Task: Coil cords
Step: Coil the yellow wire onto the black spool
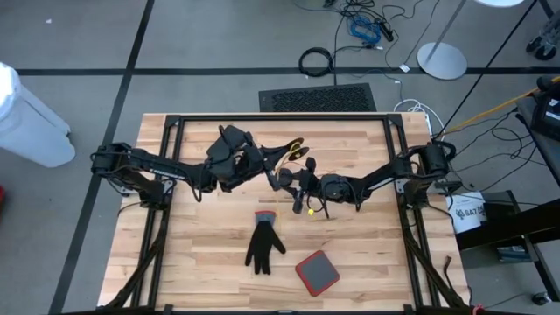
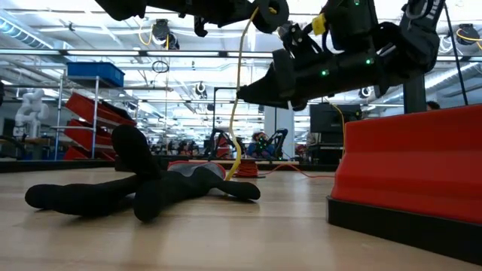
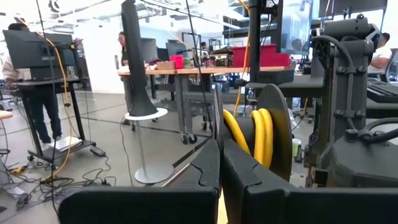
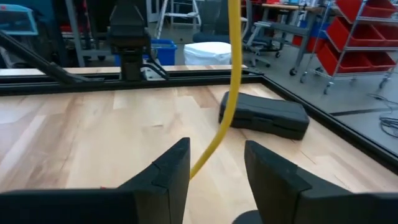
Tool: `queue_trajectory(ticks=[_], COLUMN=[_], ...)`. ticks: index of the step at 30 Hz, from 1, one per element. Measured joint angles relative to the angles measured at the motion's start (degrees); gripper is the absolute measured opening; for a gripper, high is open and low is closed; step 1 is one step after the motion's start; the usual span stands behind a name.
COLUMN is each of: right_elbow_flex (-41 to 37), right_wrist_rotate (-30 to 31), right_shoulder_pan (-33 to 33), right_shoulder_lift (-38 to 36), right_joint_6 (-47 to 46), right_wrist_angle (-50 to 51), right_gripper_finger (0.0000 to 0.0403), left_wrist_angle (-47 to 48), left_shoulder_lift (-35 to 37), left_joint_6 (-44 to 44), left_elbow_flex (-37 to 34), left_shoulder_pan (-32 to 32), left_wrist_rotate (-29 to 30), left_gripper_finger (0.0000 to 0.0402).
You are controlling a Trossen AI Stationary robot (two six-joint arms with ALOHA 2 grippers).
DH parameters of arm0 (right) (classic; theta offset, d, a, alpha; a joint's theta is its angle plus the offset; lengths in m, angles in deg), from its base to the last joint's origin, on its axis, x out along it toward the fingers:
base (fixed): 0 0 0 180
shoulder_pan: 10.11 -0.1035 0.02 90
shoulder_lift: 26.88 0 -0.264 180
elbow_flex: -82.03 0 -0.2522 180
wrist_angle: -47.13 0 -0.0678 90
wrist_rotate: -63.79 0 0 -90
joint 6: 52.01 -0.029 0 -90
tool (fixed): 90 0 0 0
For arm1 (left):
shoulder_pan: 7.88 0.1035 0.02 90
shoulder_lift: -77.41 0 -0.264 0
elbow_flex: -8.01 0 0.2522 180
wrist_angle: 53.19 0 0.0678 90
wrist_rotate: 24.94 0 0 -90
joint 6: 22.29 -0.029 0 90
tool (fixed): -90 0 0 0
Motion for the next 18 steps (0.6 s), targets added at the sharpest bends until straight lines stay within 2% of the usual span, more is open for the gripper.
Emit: queue_trajectory(ticks=[7, 18], right_elbow_flex=[0.0, 0.0], right_wrist_rotate=[1.8, 0.2], right_shoulder_pan=[0.8, 1.5], right_shoulder_lift=[0.4, 0.7], right_joint_6=[0.0, -1.0], right_wrist_angle=[-1.4, -4.6], right_gripper_finger=[0.0142, 0.0141], left_wrist_angle=[0.3, 0.1], left_shoulder_lift=[0.0, 0.0], left_joint_6=[0.4, 1.5], left_elbow_flex=[0.0, 0.0], left_shoulder_pan=[0.0, 0.0], left_wrist_rotate=[-0.6, -1.5], left_gripper_finger=[0.0, 0.0])
